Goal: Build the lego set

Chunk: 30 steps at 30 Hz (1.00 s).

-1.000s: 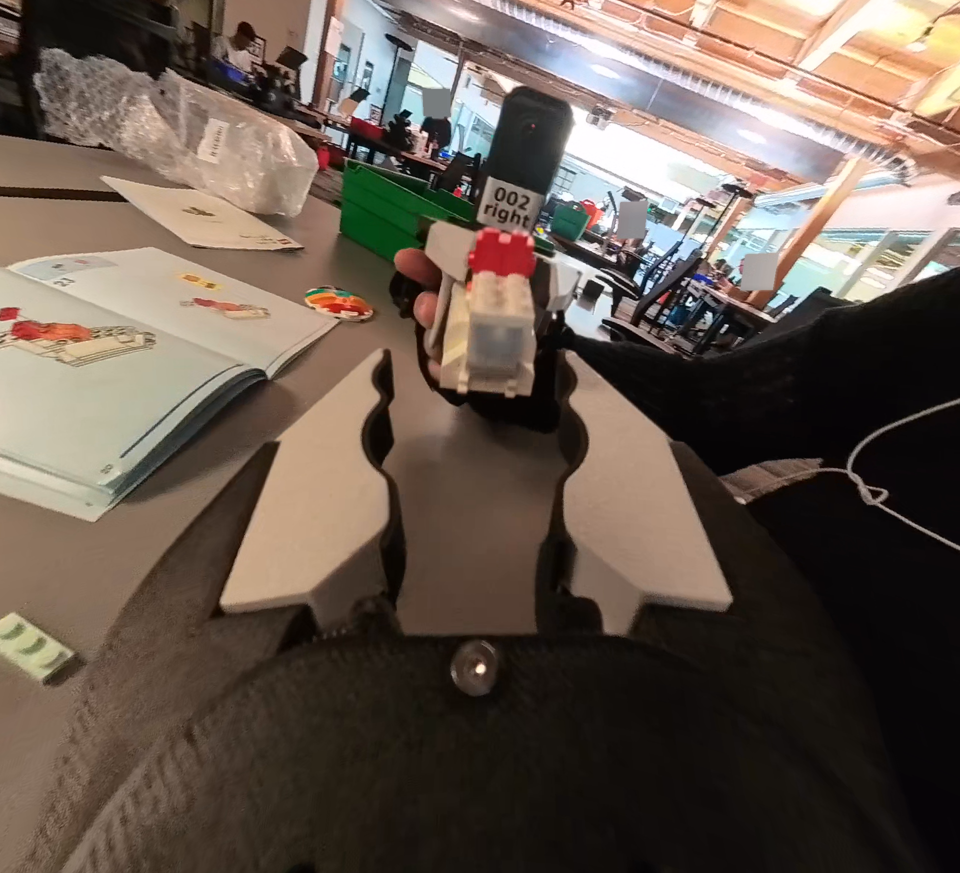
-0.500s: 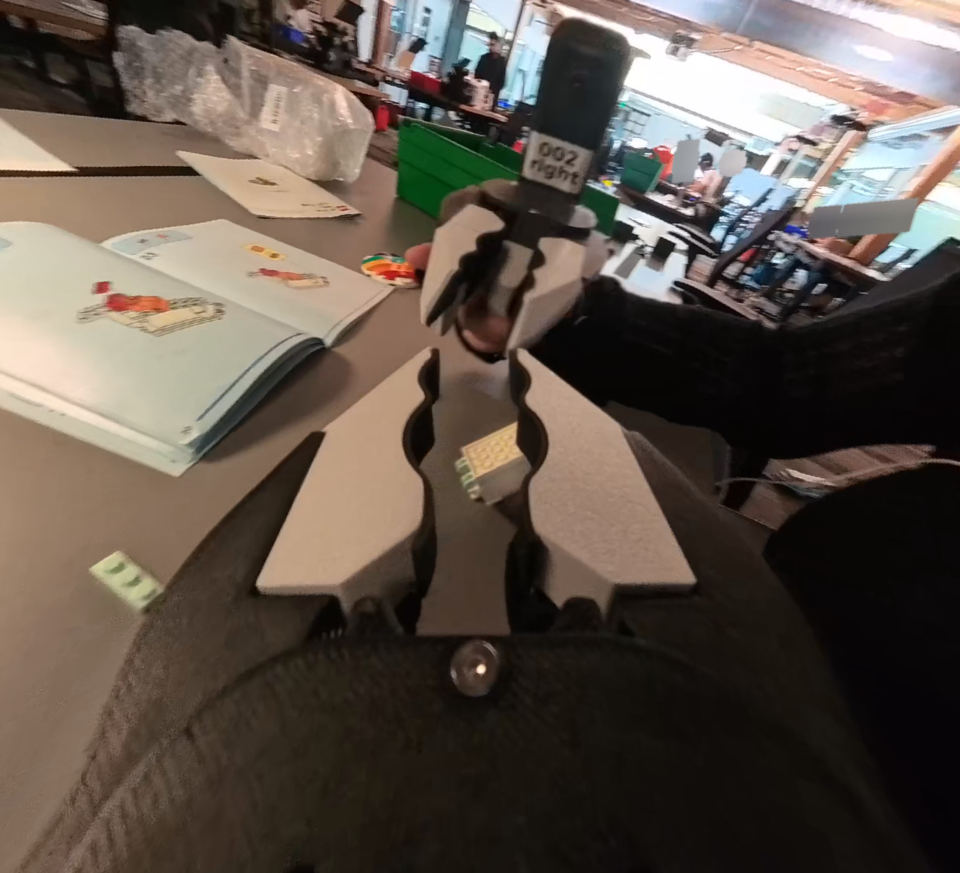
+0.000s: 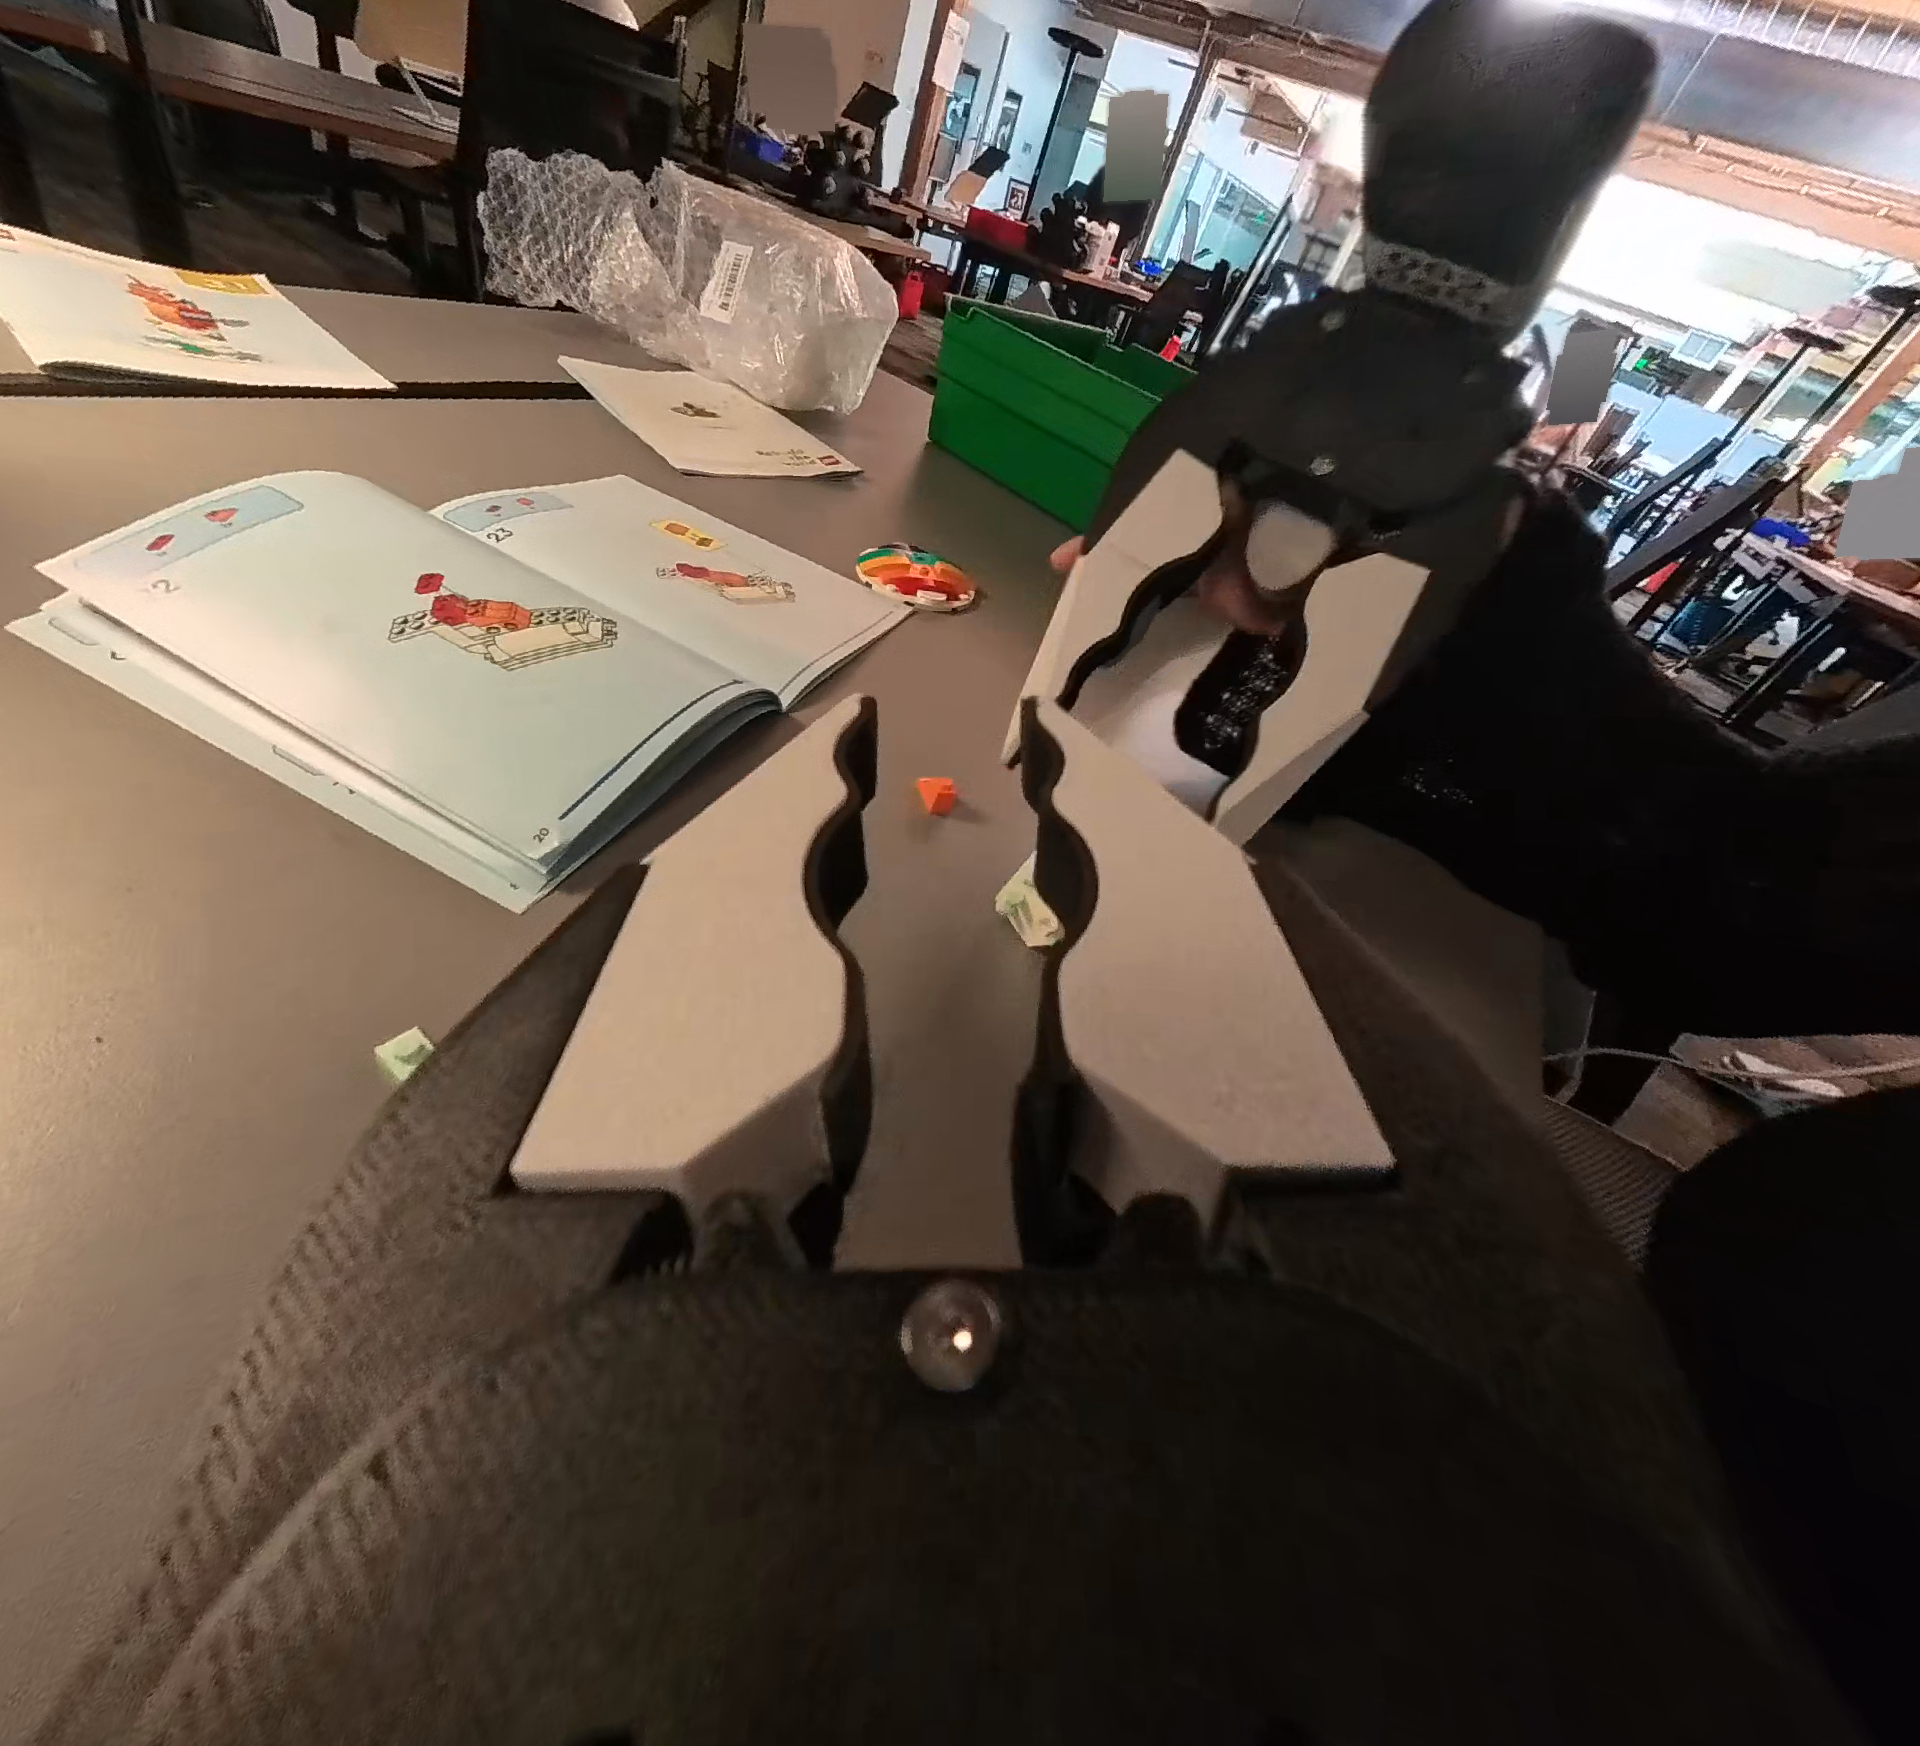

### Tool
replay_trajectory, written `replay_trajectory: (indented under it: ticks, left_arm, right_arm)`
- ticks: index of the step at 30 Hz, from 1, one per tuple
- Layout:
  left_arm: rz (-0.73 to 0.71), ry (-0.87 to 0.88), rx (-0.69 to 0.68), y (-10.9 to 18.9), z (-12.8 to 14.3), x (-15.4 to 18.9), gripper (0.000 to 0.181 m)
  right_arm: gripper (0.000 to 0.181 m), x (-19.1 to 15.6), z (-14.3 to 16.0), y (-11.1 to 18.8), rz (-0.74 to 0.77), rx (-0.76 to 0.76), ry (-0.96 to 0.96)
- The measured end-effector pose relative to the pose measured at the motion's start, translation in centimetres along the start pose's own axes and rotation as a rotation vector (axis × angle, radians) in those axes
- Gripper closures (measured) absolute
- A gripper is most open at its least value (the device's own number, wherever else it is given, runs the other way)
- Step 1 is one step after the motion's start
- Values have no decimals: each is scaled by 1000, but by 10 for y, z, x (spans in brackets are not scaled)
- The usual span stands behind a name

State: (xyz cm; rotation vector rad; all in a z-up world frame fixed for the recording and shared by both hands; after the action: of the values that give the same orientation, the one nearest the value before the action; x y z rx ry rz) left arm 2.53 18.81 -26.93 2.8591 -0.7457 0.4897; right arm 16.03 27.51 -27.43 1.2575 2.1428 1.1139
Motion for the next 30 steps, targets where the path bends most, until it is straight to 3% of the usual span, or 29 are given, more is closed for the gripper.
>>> replay_trajectory:
  ticks: [7, 11, 13, 17, 19, 23, 26, 30]
  left_arm:
    - [1, -56, -23, -3, 2, 5, 154]
    - [3, -87, -14, -3, 1, 8, 149]
    - [-6, -101, -1, -2, 0, 8, 147]
    - [-58, -119, 69, 4, -6, 6, 138]
    - [-123, -123, 98, 9, -9, 0, 136]
    - [-219, -176, 80, 8, -9, -4, 122]
    - [-248, -304, 71, 2, -8, 4, 100]
    - [-294, -498, 72, -4, -6, 17, 111]
  right_arm:
    - [138, -4, 3, -23, 9, -134, -1]
    - [150, 6, 0, -25, -9, -17, -45]
    - [156, 17, -9, -19, -5, 153, -117]
    - [157, 48, -26, 4, 95, 648, -384]
    - [158, 53, -30, 16, 13, 933, -529]
    - [158, 58, -27, 17, -297, 1416, -863]
    - [158, 54, -22, -1, -541, 1651, -1066]
    - [158, 34, -30, -23, -600, 1683, -1103]
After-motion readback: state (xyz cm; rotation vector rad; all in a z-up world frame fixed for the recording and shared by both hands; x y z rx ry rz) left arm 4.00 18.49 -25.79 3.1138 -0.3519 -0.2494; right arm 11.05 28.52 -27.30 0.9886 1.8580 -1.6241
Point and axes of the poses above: each gripper's, where its closed fingertips meet, y back along the fingers, z out of its underside, x = y × z across the jaws, the point moved 7 cm from there along y, back along the fingers, and after that the axes turned 3 degrees about y, right-handed, at the moved point
